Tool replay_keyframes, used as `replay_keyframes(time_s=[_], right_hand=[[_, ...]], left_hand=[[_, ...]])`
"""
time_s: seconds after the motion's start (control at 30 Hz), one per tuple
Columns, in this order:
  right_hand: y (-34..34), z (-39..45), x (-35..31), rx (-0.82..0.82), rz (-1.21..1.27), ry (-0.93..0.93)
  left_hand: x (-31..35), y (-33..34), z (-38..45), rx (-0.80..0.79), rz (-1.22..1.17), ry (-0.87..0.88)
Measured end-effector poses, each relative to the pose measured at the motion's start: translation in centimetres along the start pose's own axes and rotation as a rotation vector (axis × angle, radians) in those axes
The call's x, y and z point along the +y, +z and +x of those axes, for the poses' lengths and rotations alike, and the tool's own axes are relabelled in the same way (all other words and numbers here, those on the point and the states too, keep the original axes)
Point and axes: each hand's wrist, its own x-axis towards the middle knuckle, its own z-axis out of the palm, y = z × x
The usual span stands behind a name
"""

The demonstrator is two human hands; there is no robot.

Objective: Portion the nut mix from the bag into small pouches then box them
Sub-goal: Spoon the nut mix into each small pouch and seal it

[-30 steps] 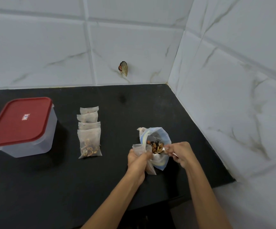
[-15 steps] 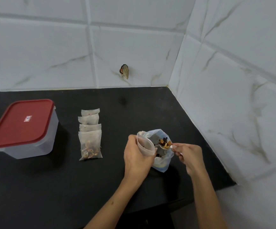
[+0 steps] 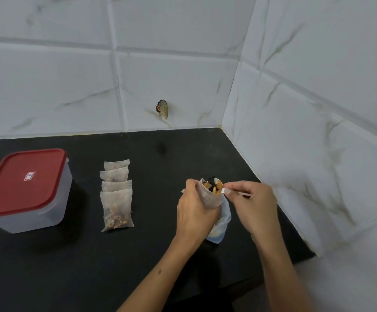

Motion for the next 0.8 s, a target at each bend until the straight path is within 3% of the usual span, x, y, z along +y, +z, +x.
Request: replay_keyframes(time_s=[0.13,0.23,0.4,0.43,0.53,0.7,0.8], right_hand=[[0.9,-0.4,-0.1,0.046,-0.222,-0.182],[1.1,0.1,-0.5,-0.072,-0.401,-0.153],[1.3,-1.3,-0.6,0.232,-0.369,-0.453],[1.2,-1.3,-1.1,0.221,-0.369,-0.438],[1.0,-1.0,-1.5,-0.009,-0.537,-0.31],[0.0,-1.2,-0.4,0.17,-0.181,-0.345],[-0.6,0.4,1.2,0.047,-0.304,-0.207]], left_hand=[[0.0,0.1,-0.1,-0.002,-0.05,-0.032],[-0.1,-0.1,0.0,0.004,-0.072,-0.024],[-0.2,0.0,0.2,0.03,-0.139,-0.032],[-0.3,0.0,0.2,0.035,-0.145,-0.027],[-0.3,0.0,0.1,0.021,-0.149,-0.003],[-0.9,-0.7,-0.2,0.092,-0.129,0.006],[-2.1,-1.5,-0.4,0.15,-0.107,-0.057]])
